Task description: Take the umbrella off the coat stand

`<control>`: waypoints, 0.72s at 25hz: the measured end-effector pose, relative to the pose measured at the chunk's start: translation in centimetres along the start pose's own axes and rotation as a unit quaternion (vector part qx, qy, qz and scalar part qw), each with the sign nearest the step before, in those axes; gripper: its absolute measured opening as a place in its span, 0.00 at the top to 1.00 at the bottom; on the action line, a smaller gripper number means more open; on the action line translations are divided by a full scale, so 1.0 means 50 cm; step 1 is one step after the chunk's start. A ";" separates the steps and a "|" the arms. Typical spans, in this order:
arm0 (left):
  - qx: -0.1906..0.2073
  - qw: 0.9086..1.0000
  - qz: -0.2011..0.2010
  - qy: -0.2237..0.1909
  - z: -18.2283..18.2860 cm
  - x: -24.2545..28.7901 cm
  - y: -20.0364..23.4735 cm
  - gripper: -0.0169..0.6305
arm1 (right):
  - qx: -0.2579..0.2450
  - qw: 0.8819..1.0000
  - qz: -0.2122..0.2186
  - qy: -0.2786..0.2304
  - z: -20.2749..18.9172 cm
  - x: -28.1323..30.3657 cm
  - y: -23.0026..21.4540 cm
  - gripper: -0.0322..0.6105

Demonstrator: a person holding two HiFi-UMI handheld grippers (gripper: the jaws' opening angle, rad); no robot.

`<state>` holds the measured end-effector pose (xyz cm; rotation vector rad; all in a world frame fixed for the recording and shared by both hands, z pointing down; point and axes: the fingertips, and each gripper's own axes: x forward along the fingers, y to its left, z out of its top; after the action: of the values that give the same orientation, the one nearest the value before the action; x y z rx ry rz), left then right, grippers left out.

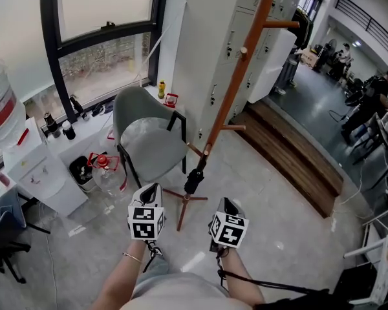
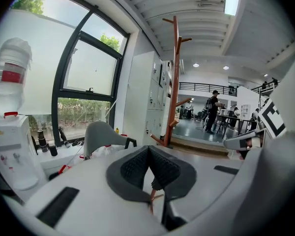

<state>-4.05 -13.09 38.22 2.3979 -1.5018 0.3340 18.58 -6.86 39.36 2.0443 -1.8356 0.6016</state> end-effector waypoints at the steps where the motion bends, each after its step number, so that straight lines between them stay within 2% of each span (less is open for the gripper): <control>1: 0.001 1.000 -0.002 0.001 0.006 0.016 0.011 0.97 | 0.001 1.000 -0.001 -0.001 0.010 0.016 0.007 0.94; 10: 0.014 1.000 -0.018 0.012 0.034 0.130 0.088 0.97 | 0.010 1.000 -0.010 0.003 0.053 0.127 0.057 0.94; 18: 0.005 0.998 -0.026 0.051 -0.019 0.189 0.093 0.97 | 0.015 1.000 -0.008 0.026 0.039 0.177 0.059 0.94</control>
<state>-4.24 -22.55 42.91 2.3852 -1.3938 0.4454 16.58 -15.73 42.12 2.0408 -1.7901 0.6760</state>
